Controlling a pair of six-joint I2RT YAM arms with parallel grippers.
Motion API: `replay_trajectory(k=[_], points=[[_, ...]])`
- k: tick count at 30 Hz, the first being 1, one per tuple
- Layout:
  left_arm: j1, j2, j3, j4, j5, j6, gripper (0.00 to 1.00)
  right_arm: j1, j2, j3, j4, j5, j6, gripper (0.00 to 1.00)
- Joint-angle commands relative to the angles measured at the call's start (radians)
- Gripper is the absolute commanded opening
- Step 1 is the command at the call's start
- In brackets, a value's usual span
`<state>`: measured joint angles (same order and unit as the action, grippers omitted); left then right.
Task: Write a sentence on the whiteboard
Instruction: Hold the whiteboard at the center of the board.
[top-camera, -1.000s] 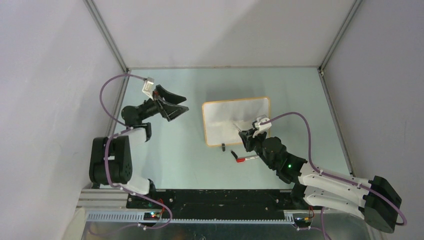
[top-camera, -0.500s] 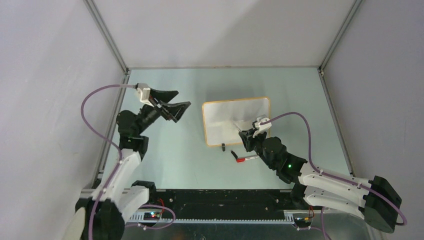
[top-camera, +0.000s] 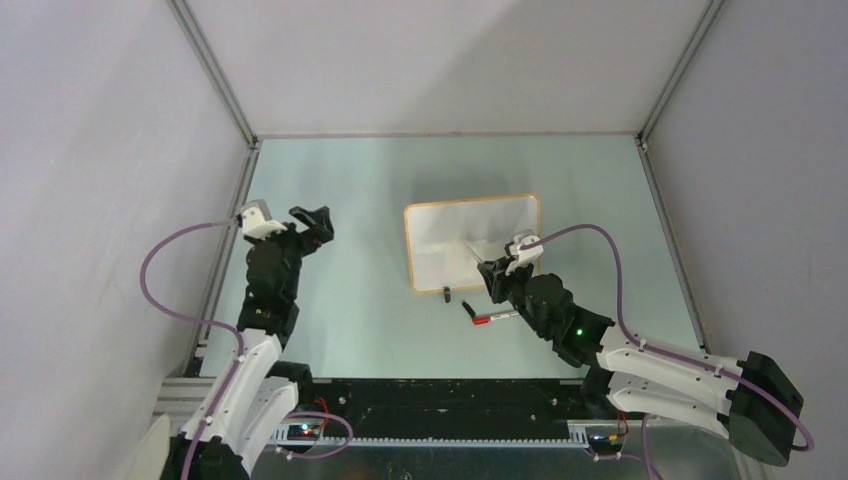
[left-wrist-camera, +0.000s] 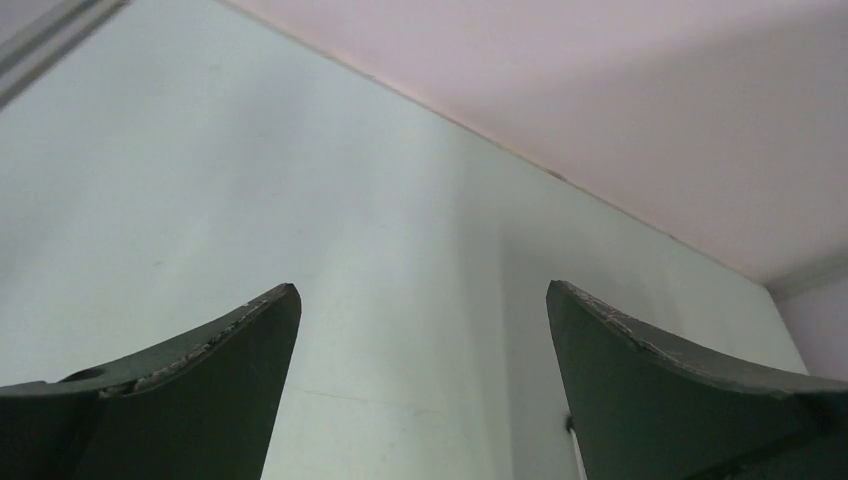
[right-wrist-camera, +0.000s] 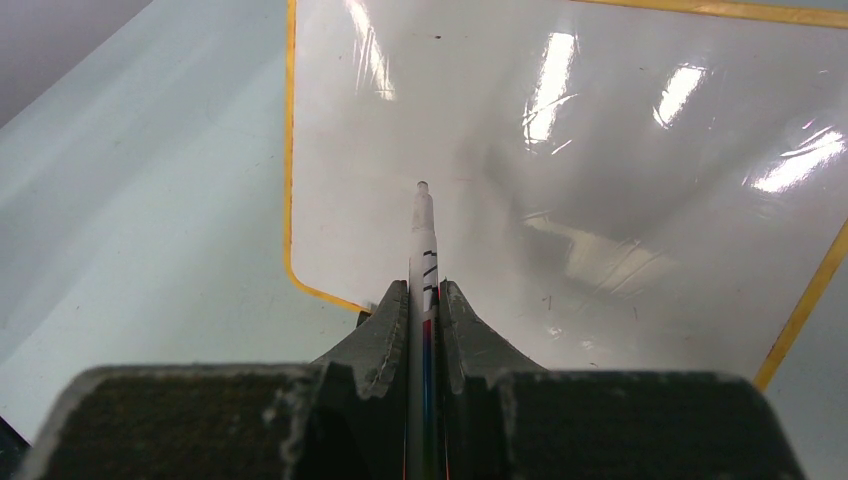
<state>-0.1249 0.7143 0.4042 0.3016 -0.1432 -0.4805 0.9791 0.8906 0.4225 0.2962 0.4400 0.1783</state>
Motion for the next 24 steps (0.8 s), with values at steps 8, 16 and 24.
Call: replay_trajectory(k=[8,16,24], points=[[0.051,0.342,0.213,-0.122,-0.018,-0.129,0.99,0.004,-0.014,0.03,0.015,0.017,-0.007,0.0],[-0.03,0.496,0.321,-0.183,-0.028,-0.059,0.96,0.004,-0.013,0.03,0.017,0.017,-0.008,0.0],[-0.106,0.67,0.414,-0.224,-0.075,-0.002,0.88,0.004,-0.01,0.031,0.016,0.021,-0.011,0.0]])
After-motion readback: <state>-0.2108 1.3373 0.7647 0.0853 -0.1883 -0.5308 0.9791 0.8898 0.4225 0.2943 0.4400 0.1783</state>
